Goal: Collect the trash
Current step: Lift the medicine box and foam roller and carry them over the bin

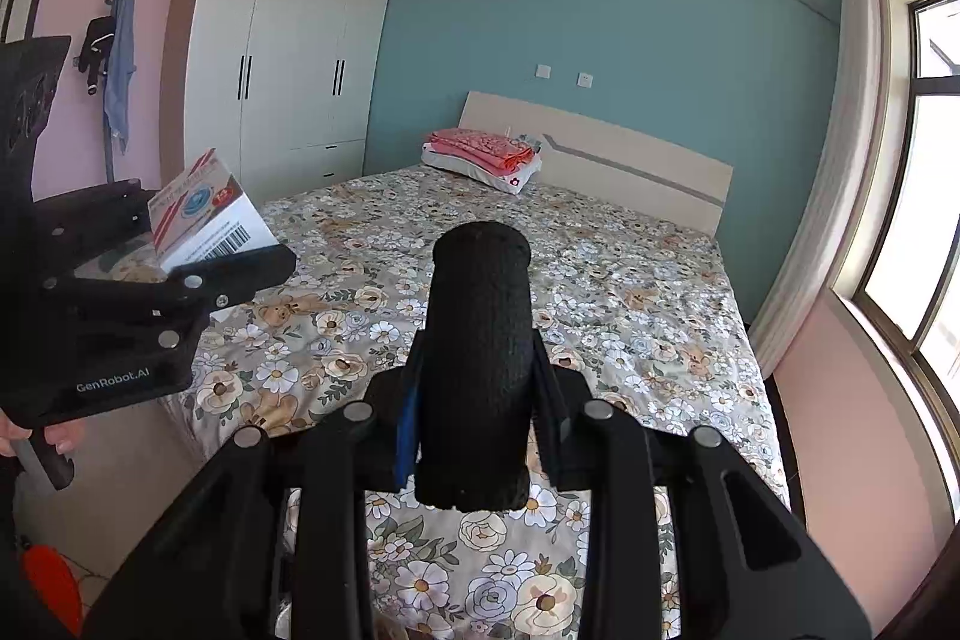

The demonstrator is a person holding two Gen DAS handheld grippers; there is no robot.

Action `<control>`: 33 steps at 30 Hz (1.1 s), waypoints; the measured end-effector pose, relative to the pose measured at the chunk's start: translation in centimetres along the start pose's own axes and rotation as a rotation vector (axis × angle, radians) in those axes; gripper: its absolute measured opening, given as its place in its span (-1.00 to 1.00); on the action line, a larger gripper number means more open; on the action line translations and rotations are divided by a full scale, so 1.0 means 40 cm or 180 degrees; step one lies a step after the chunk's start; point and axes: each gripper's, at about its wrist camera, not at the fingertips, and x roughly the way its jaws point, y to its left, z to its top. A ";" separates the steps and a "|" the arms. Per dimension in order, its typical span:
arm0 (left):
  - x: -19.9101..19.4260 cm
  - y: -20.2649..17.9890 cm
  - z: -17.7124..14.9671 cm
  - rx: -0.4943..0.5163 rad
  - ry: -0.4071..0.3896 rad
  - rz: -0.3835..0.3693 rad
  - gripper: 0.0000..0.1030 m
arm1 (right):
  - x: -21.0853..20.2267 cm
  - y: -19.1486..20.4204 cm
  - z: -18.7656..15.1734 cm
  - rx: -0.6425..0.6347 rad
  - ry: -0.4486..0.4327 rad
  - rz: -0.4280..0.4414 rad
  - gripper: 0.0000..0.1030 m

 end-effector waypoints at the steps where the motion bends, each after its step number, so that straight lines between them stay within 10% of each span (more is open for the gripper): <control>1: -0.007 -0.003 -0.026 -0.0021 0.0037 -0.0092 0.10 | -0.006 0.010 -0.025 -0.0023 0.0008 0.0022 -0.38; 18: -0.015 0.000 -0.411 -0.0264 0.0727 -0.0742 0.10 | -0.063 0.170 -0.396 -0.0213 0.0437 0.0480 -0.38; 33: 0.165 -0.016 -0.824 -0.0742 0.1960 -0.0964 0.10 | 0.208 0.260 -0.794 0.0197 0.1642 0.0981 -0.37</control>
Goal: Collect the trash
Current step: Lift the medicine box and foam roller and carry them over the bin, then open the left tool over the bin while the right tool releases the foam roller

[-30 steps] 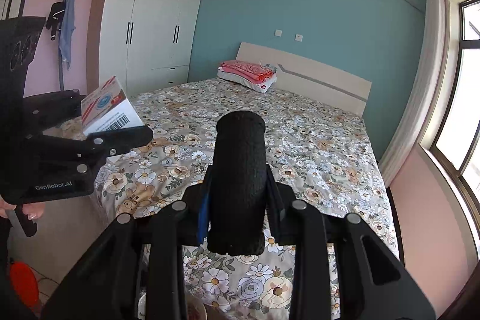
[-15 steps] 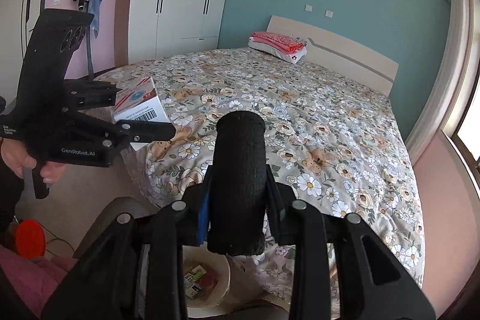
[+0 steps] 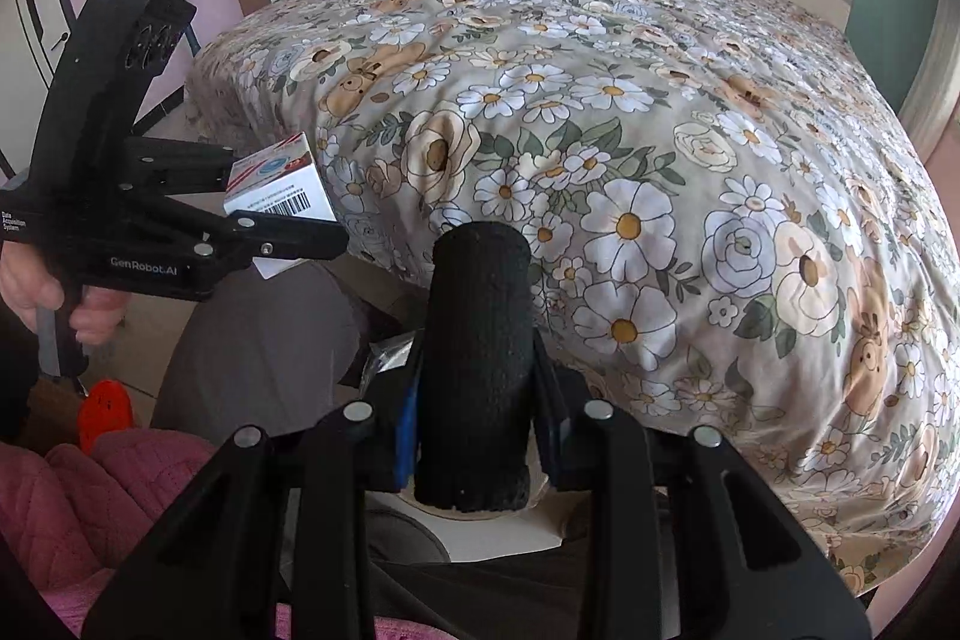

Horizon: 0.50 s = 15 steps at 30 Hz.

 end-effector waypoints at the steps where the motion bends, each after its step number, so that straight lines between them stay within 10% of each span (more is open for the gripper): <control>1: 0.025 0.007 -0.010 -0.0023 0.0072 -0.0006 0.10 | 0.034 -0.008 -0.013 0.0046 0.0092 0.0031 -0.38; 15: 0.310 0.066 -0.107 -0.0300 0.0717 0.0103 0.10 | 0.382 -0.076 -0.171 0.0521 0.1007 0.0162 -0.37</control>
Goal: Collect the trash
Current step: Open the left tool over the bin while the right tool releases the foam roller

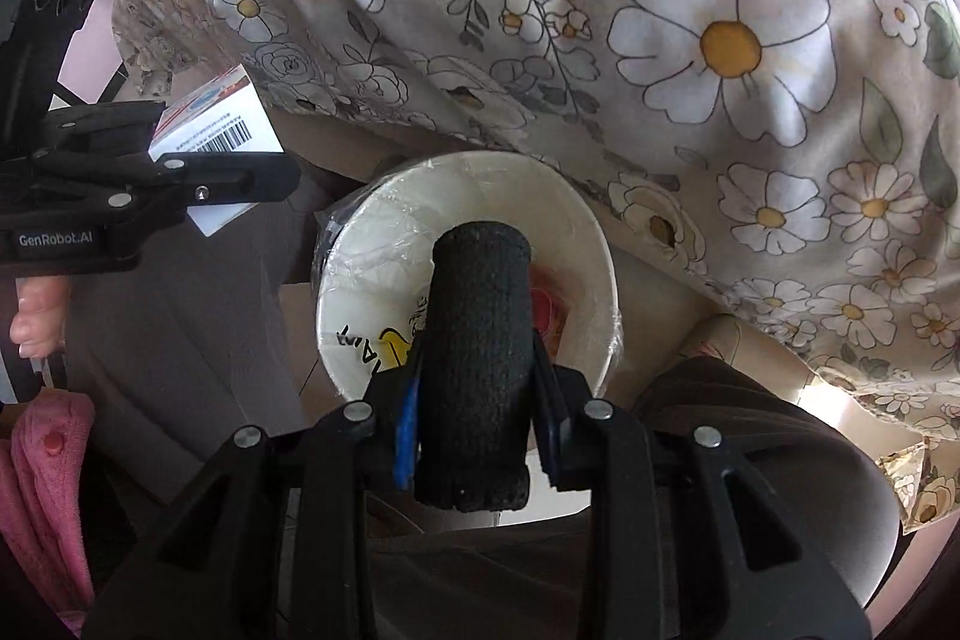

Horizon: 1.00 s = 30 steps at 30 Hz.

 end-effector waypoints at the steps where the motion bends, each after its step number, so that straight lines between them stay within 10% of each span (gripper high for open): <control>1: 0.014 0.002 -0.002 -0.0010 0.0028 0.0011 0.10 | 0.015 -0.003 0.000 0.0017 0.0038 0.0010 -0.37; 30: 0.340 0.025 -0.021 -0.0203 0.0813 0.0287 0.10 | 0.354 -0.083 0.002 0.0870 0.1060 0.0437 -0.37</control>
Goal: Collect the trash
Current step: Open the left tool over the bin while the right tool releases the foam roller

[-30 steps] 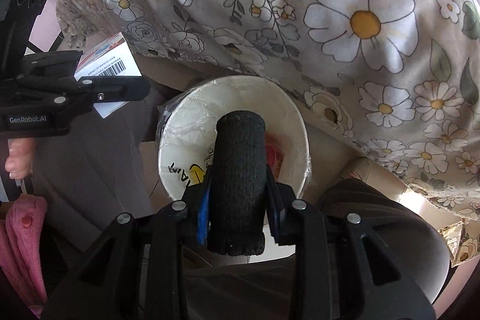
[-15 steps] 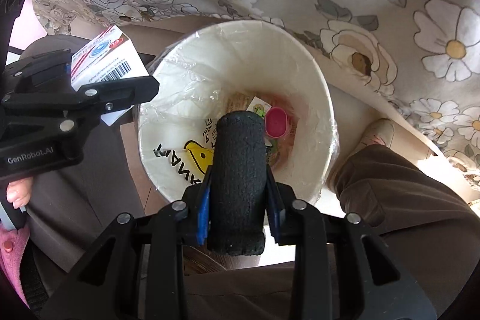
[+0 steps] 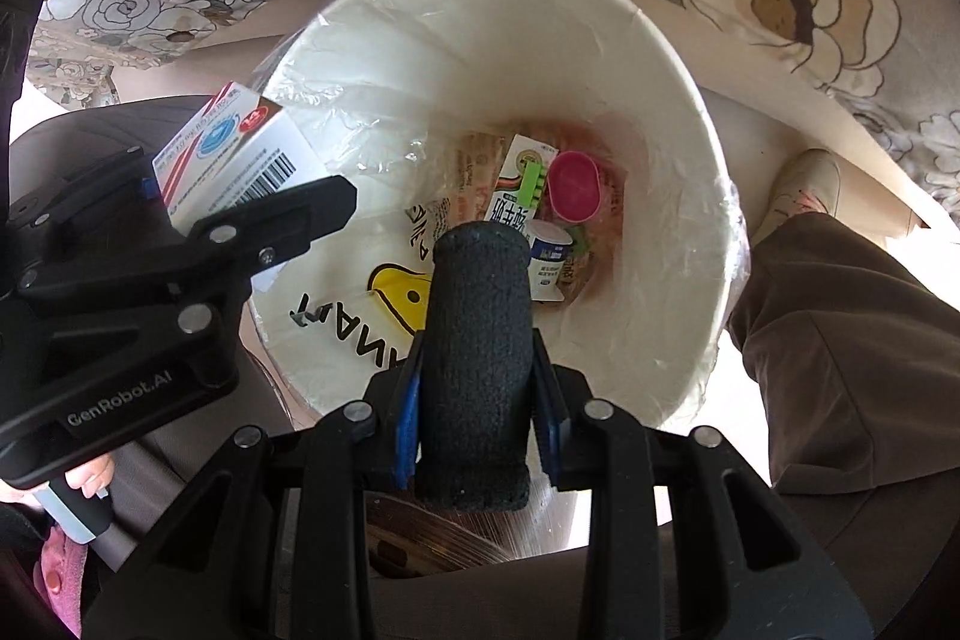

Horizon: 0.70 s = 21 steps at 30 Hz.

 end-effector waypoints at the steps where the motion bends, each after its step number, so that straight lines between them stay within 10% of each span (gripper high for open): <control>1: 0.006 0.003 0.001 -0.0014 0.0015 0.0009 0.10 | 0.005 -0.004 0.003 0.0031 0.0013 0.0005 -0.37; 15: 0.043 0.009 0.007 -0.0124 0.0131 -0.0015 0.24 | 0.052 -0.010 0.020 -0.0048 -0.0040 -0.0259 -0.36; 21: 0.031 0.004 0.007 -0.0140 0.0069 0.0032 0.54 | 0.076 -0.005 0.027 -0.0085 0.0048 -0.0479 0.16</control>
